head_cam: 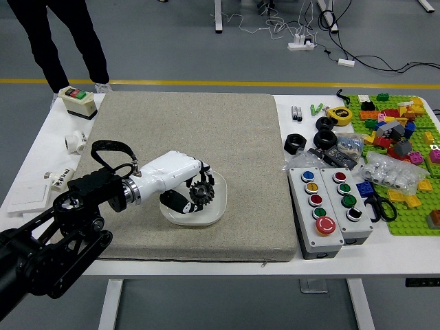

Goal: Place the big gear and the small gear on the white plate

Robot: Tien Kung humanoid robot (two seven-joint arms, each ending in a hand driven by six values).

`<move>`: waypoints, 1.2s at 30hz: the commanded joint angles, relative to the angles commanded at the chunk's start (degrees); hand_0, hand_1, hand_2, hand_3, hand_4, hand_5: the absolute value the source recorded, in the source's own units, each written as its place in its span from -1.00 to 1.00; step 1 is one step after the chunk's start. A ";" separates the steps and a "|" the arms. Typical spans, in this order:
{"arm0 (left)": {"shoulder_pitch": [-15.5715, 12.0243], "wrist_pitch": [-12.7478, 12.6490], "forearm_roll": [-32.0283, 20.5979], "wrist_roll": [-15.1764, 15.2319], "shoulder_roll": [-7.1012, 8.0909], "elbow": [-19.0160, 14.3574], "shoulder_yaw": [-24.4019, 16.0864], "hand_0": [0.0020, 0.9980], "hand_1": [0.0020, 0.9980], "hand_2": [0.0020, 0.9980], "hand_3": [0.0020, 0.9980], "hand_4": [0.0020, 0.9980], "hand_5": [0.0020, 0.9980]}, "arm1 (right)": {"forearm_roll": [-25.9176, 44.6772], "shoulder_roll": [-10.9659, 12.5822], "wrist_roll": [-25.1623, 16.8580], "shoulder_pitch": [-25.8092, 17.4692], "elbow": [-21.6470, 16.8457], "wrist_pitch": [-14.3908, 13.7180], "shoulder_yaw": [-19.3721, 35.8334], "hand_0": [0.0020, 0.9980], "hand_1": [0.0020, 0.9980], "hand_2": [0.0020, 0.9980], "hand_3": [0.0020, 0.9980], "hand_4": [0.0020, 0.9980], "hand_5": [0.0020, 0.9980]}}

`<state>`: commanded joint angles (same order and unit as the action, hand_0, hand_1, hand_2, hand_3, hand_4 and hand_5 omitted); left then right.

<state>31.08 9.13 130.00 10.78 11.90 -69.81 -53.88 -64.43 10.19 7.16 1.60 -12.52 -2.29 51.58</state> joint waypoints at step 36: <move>2.62 -1.42 0.00 -2.14 2.98 4.19 -5.57 -0.04 0.40 0.57 0.64 0.94 -0.59 | 0.66 -0.05 -0.18 -0.69 0.06 -0.05 -0.64 0.49 0.55 0.64 0.58 0.89 0.48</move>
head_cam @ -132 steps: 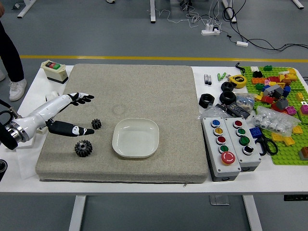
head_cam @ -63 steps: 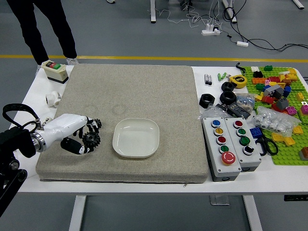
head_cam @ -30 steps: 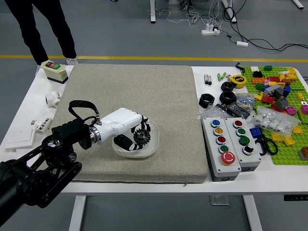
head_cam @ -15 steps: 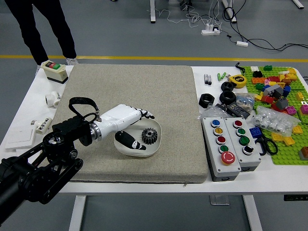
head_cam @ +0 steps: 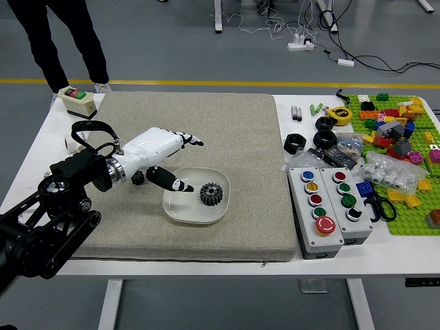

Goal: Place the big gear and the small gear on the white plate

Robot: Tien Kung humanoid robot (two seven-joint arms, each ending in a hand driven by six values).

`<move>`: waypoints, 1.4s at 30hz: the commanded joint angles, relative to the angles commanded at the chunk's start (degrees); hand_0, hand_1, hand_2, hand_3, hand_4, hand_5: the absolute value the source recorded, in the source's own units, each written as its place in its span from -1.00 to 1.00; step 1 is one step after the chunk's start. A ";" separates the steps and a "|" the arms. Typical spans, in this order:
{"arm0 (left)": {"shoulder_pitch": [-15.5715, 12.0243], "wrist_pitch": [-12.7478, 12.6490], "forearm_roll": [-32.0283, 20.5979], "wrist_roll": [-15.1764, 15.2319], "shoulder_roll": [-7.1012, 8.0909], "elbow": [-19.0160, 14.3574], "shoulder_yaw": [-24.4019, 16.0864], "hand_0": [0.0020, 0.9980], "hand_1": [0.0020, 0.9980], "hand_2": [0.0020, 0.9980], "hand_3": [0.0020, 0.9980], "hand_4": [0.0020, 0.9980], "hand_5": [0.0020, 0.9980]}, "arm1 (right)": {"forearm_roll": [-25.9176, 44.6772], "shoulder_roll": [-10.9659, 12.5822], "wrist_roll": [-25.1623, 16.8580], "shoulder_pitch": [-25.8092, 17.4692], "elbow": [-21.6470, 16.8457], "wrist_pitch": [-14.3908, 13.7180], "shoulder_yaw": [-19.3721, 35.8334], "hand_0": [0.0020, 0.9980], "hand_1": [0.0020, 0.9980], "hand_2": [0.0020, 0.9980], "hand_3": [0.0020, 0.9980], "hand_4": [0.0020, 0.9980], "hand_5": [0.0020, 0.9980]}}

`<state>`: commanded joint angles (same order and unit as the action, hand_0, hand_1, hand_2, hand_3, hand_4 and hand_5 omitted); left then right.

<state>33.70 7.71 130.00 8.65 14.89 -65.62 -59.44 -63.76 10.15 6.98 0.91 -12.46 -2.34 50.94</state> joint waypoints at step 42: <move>1.60 -0.56 0.00 -0.56 0.94 15.98 0.05 -0.35 -0.12 -0.02 0.08 0.20 -0.87 | 0.23 -0.10 -0.04 0.36 -0.10 -0.12 0.04 0.49 0.55 0.64 0.56 0.88 0.47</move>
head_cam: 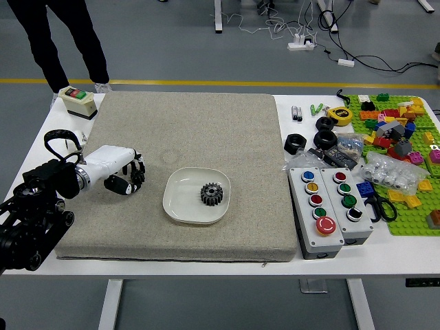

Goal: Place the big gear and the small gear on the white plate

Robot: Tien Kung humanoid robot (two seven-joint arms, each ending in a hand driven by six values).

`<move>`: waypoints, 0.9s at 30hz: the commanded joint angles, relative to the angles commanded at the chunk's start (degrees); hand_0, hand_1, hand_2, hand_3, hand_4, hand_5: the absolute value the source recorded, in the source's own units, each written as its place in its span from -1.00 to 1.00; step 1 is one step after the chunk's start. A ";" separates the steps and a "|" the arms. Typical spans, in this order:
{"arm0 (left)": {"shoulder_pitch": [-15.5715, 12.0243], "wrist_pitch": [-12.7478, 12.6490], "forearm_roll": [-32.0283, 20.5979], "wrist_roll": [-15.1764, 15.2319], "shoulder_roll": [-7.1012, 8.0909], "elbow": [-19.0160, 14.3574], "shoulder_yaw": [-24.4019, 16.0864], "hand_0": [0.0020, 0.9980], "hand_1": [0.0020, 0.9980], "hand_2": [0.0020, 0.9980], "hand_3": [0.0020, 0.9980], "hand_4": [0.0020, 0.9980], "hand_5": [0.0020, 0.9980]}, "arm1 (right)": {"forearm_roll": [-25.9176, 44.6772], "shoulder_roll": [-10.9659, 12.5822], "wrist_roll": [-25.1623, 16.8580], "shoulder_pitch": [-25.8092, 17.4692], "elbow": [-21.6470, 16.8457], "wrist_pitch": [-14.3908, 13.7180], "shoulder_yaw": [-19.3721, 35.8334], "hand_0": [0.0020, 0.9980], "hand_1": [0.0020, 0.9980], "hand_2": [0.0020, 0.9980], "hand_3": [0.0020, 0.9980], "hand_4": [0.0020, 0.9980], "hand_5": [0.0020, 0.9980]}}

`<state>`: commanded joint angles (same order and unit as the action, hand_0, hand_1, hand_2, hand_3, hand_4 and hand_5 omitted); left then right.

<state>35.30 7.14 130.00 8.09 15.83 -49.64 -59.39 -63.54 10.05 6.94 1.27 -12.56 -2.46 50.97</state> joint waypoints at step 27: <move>-1.39 3.32 0.00 -2.58 1.87 -21.23 4.53 -0.43 -0.21 -0.09 0.05 0.00 -0.90 | -0.38 0.08 -0.02 0.30 -0.02 -0.02 0.55 0.49 0.55 0.64 0.55 0.87 0.46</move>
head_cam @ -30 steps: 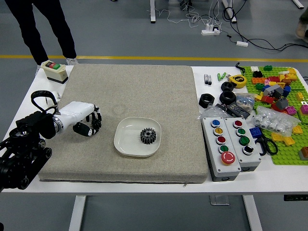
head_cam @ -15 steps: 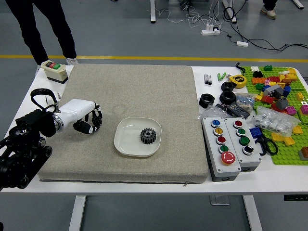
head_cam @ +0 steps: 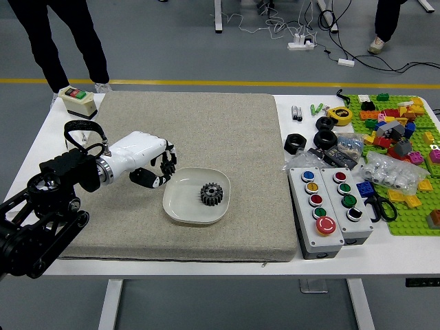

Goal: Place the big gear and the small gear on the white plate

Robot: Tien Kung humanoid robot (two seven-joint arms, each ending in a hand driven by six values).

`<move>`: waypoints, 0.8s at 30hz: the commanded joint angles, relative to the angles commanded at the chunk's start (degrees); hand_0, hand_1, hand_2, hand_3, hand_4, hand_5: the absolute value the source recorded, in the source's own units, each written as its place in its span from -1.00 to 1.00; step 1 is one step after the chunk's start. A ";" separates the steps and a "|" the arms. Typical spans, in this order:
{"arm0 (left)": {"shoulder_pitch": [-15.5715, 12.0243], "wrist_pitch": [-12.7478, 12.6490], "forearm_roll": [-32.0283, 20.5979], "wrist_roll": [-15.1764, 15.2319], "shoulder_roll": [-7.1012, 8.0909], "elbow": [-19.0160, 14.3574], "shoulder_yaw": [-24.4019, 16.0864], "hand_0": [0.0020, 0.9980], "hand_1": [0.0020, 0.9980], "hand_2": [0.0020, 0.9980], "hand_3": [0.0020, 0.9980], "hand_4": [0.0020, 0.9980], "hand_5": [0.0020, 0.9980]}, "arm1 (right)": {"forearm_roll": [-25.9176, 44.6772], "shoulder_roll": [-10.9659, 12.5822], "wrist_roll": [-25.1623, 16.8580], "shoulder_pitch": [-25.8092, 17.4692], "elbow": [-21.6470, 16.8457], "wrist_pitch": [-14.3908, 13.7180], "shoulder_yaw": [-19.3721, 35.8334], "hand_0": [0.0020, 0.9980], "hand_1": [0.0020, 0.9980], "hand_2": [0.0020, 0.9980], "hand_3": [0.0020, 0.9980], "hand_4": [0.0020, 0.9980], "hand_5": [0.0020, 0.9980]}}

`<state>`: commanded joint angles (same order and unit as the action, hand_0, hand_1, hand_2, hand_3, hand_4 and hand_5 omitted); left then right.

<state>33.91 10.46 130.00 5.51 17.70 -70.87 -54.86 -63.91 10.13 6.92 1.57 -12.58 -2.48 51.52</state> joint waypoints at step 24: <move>-0.94 0.28 0.00 0.53 -0.78 -0.68 5.68 -0.06 0.38 0.53 0.62 1.00 -0.15 | 0.13 0.05 0.01 -0.49 -0.04 -0.08 -0.31 0.49 0.55 0.64 0.55 0.86 0.46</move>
<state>32.98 10.74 130.00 6.04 16.93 -71.55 -49.17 -63.78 10.17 6.93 1.08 -12.62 -2.56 51.21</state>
